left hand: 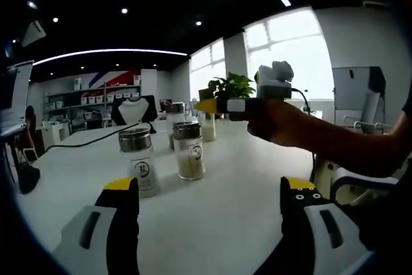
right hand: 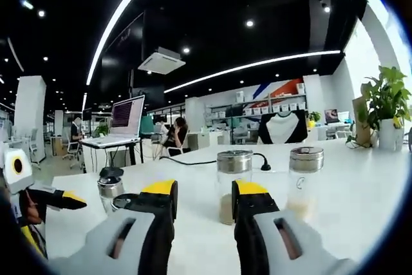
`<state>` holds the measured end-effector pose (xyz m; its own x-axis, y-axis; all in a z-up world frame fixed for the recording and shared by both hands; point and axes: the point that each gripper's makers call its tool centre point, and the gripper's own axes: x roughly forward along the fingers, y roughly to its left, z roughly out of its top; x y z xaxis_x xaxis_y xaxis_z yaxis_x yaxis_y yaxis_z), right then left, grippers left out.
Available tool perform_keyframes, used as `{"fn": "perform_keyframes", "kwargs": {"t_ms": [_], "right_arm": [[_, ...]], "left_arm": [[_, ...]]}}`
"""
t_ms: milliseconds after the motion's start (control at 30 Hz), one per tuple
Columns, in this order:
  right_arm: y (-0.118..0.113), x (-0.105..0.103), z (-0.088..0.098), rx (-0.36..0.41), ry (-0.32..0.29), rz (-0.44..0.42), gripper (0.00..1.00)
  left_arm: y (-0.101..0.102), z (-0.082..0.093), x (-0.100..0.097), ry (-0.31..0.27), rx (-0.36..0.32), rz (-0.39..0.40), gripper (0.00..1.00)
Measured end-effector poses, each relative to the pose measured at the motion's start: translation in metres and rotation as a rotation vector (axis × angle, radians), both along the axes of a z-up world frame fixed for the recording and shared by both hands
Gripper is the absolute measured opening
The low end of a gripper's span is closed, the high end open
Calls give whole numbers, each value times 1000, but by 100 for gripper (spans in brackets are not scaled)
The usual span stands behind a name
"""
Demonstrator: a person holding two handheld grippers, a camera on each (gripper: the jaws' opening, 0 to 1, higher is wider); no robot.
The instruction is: Rotate the seasoning bottle until the label or dispensing opening points toward the visible target arrow and the bottle remains upright within the marked orientation range
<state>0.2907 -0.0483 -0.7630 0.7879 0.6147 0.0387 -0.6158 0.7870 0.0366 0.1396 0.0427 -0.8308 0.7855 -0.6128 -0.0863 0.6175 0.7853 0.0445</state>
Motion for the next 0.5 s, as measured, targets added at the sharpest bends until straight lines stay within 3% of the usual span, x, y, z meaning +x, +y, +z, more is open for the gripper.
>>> {"fn": "perform_keyframes", "kwargs": {"t_ms": [233,500], "right_arm": [[1,25,-2,-37,12,-31,35],[3,37,-19,-127,32,-12,38]], "left_arm": [[2,2,1,-4,-4,6,96],[5,7,1,-13,-9,13,96]]}}
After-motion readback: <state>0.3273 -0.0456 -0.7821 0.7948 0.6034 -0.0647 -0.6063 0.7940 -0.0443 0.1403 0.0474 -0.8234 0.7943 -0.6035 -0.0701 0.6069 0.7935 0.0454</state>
